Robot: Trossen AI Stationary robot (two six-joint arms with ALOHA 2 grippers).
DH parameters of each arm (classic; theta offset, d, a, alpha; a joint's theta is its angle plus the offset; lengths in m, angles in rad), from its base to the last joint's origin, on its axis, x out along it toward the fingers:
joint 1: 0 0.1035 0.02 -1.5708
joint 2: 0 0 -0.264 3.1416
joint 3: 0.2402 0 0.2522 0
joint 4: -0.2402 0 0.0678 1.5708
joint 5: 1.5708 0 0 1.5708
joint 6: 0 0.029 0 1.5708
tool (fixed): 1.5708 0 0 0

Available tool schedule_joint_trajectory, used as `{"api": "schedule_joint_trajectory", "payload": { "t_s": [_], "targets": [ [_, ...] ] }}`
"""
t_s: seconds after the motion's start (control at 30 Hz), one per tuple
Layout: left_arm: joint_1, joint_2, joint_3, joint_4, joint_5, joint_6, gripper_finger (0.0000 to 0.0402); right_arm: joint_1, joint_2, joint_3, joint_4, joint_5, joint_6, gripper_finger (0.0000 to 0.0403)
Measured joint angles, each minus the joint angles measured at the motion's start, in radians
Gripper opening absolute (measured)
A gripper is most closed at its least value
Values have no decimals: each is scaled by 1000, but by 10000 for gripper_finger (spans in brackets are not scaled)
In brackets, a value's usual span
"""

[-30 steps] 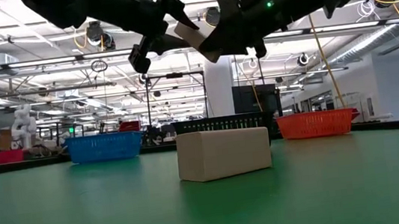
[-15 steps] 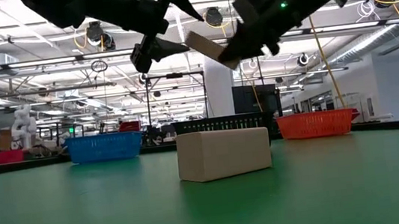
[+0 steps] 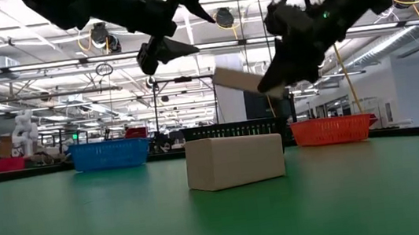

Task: Sort & place blocks by color
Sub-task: Put the left wooden block into the black bin, then put the left blue block into the blue bin

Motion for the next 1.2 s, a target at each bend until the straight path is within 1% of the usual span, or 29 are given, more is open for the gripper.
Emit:
{"api": "schedule_joint_trajectory", "payload": {
  "t_s": [0.13, 0.27, 0.37, 0.57, 0.73, 0.8, 1.0, 1.2],
  "targets": [
    [1, -18, 1, 13, 85, -2, 269, 1, 58, -28, 102, -1, 29, 40],
    [0, -38, 0, 11, 147, -4, 260, 2, 112, -28, 184, -3, 41, 40],
    [-3, -58, 0, -3, 217, -15, 260, 2, 151, -29, 189, -2, 50, 40],
    [-18, -94, 0, 8, 447, -5, 262, 2, 201, -29, 216, -3, 60, 40],
    [-62, -93, 0, 12, 507, -18, 253, 2, 199, -29, 226, -2, 56, 42],
    [-81, -95, 0, -18, 535, -56, 250, 2, 199, -29, 225, -2, 56, 53],
    [-161, -93, 0, -225, 654, -218, 239, 2, 199, -29, 227, -1, 41, 104],
    [-257, -94, 0, -420, 802, -520, 237, 2, 199, -29, 241, -2, 3, 160]
  ]
}}
